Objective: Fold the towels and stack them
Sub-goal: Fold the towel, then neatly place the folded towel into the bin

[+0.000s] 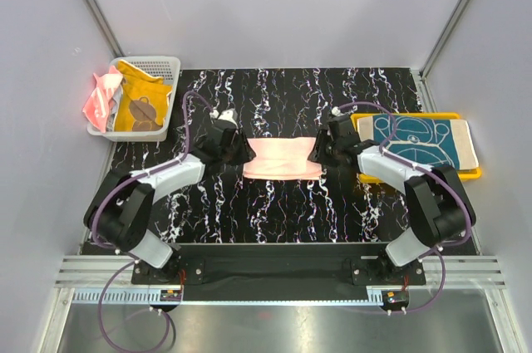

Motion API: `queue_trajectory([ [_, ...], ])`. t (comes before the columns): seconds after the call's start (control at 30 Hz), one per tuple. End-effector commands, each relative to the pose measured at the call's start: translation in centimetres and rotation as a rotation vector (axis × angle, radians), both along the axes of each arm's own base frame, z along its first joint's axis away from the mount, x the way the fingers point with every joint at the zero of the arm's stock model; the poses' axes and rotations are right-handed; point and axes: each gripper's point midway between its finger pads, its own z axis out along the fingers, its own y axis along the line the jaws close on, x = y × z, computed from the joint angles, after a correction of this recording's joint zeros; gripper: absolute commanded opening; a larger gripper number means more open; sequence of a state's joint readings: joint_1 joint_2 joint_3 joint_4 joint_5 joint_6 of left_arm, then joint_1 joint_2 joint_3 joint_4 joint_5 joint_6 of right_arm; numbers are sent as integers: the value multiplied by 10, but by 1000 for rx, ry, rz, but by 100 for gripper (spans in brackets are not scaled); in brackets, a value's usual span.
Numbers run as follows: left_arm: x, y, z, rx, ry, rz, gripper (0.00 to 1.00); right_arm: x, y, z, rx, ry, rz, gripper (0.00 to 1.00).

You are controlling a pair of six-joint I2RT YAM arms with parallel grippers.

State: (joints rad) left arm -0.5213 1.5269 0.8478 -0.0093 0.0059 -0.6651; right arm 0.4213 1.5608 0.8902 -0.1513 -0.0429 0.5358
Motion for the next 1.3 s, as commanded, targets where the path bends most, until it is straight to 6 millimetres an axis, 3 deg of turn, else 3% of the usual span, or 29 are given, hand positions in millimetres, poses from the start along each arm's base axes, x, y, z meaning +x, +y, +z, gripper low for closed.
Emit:
queue_trajectory([
  [0.0,3,-12,-4,-54,-14,-12,32,0,3,-14,2,33,-18,44],
  [0.17,-9,-10,-31,-49,48,-9,24,-19,-3,-42,-7,101,-36,43],
  [0.47,-27,7,-76,12,155,43,11,-32,-11,-60,-30,139,-48,43],
  [0.63,-34,14,-81,39,171,46,9,-33,-17,-39,-41,101,-53,46],
  [0.77,-37,16,-80,57,173,33,8,-16,-33,-4,-77,12,-87,51],
  [0.87,-38,17,-78,67,169,23,9,-1,-45,10,-102,-15,-105,55],
  [0.97,-39,19,-78,77,172,15,9,10,-48,14,-122,-35,-99,60],
  [1.1,-42,20,-79,89,183,2,9,18,-42,1,-135,-11,-65,66],
  [1.27,-41,18,-76,89,179,-9,10,29,-34,-6,-124,-13,-42,65],
])
